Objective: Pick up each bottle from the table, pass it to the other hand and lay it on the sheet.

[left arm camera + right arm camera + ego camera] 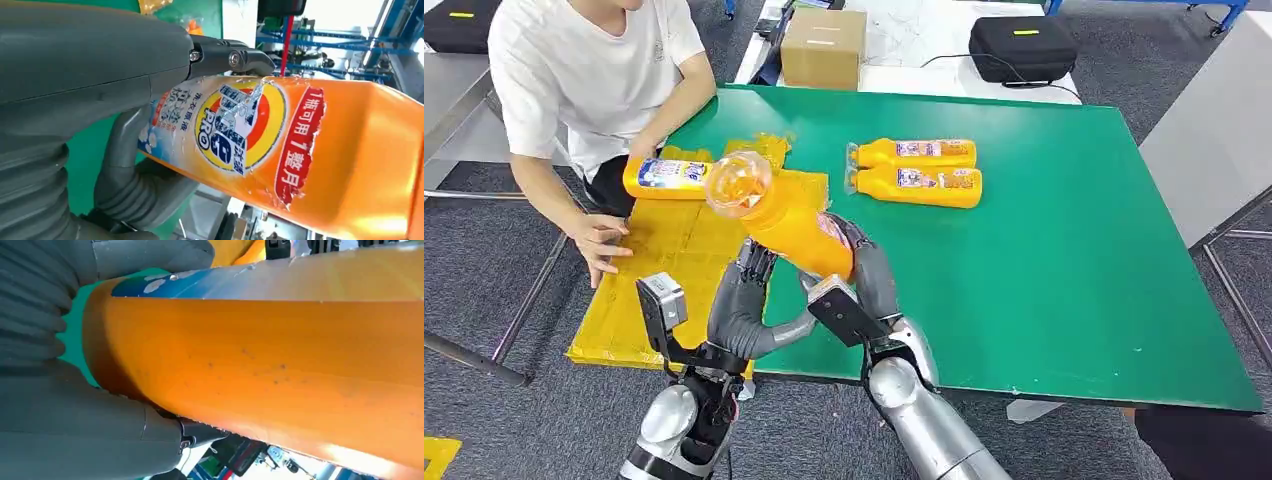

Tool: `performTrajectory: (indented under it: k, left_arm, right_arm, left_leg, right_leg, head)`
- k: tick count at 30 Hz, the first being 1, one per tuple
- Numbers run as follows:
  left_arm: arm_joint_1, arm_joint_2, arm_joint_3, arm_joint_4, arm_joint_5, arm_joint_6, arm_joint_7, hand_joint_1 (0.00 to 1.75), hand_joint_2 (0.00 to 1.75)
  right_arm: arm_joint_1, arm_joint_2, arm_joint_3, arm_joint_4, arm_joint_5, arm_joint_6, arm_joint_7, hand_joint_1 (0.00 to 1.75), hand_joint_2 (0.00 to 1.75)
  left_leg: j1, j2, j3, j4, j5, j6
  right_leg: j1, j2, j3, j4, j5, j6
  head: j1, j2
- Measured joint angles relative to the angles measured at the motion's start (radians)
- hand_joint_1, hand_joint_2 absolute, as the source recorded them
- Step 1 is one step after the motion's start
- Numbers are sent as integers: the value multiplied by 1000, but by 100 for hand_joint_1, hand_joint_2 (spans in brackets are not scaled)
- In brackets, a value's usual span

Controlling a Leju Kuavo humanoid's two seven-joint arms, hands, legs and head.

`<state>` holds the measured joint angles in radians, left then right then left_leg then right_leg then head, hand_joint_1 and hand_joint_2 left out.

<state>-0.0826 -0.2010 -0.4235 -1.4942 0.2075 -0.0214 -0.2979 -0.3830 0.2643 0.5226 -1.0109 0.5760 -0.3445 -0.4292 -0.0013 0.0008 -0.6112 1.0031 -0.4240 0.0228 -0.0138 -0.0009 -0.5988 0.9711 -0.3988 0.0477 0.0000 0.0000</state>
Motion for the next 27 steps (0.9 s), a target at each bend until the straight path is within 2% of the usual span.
performTrajectory:
  k: [11,20,21,22,23,24,27]
  left_arm:
    - [-43,-9,12,13,27,24,10,0,175]
    - [-64,-16,21,36,26,101,4,0,175]
    - [-64,-16,23,37,35,99,3,14,175]
    - [-64,-16,24,38,45,96,3,162,175]
    - [-64,-16,26,39,55,94,3,175,175]
    - [-64,-16,27,40,62,92,3,175,175]
    - [-68,-16,32,44,77,81,10,175,175]
  right_arm:
    - [-11,25,87,55,63,-4,13,175,175]
    - [-36,56,123,133,44,-27,16,175,175]
    - [-38,57,127,139,38,-27,16,169,175]
    - [-41,58,129,144,33,-27,17,148,175]
    - [-44,59,130,150,31,-27,17,47,175]
    - [-48,59,131,155,31,-29,17,0,175]
    - [-54,60,140,172,23,-37,15,0,175]
  left_leg:
    - [0,0,-1,0,0,0]
    - [0,0,-1,0,0,0]
    - [0,0,-1,0,0,0]
    - [0,0,-1,0,0,0]
    - [0,0,-1,0,0,0]
    - [0,0,-1,0,0,0]
    - [0,0,-1,0,0,0]
  right_leg:
    - [0,0,-1,0,0,0]
    - [0,0,-1,0,0,0]
    - [0,0,-1,0,0,0]
    - [0,0,-1,0,0,0]
    - [0,0,-1,0,0,0]
    - [0,0,-1,0,0,0]
    - [0,0,-2,0,0,0]
  head:
    - [0,0]
    - [0,0]
    - [0,0]
    - [0,0]
    - [0,0]
    - [0,0]
    - [0,0]
